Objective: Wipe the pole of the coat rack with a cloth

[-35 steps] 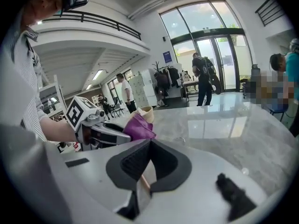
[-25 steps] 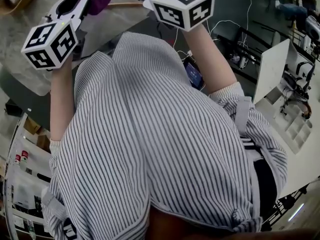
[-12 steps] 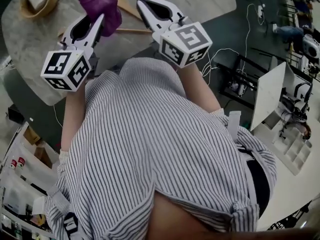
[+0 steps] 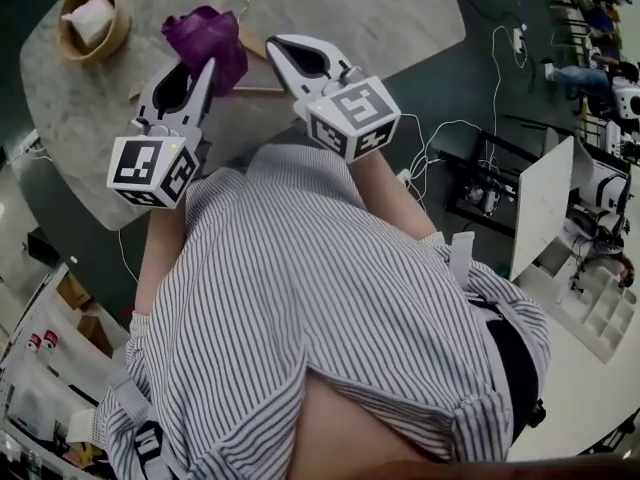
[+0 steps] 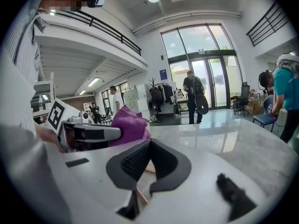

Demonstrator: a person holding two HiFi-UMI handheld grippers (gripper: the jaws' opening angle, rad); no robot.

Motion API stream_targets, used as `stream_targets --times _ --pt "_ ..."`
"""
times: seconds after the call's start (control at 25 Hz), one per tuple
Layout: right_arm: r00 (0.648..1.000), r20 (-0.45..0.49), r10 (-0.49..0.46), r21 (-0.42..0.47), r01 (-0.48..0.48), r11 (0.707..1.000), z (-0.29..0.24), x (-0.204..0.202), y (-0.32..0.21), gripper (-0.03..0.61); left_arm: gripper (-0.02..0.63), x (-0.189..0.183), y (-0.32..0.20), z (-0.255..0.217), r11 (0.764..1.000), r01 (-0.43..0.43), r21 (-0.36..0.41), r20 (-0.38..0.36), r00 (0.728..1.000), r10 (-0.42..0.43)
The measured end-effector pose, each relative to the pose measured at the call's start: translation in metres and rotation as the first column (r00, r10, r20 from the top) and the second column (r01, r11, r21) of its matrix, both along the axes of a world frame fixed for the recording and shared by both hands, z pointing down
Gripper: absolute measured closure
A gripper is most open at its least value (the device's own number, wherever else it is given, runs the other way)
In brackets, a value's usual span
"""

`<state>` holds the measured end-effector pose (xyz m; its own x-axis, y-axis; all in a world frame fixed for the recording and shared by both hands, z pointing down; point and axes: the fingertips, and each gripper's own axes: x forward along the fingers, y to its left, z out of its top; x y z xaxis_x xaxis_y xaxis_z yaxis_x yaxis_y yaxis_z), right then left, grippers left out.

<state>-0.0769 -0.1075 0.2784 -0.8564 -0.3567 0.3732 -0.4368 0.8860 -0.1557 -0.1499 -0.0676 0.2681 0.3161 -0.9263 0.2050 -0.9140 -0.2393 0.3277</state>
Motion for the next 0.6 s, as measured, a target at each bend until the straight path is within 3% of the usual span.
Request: stream_targets --times 0.36,0.6 --pt "1.000 -0.001 -0.011 0.019 0.011 1.000 -0.002 0.005 0.003 0.565 0.528 0.001 0.004 0.012 0.997 0.022 -0.072 0.003 1.000 -0.022" --pt "1.000 -0.020 -0.023 0.021 0.024 1.000 -0.002 0.005 0.011 0.565 0.528 0.007 0.008 0.020 0.992 0.042 -0.122 0.077 0.997 -0.032"
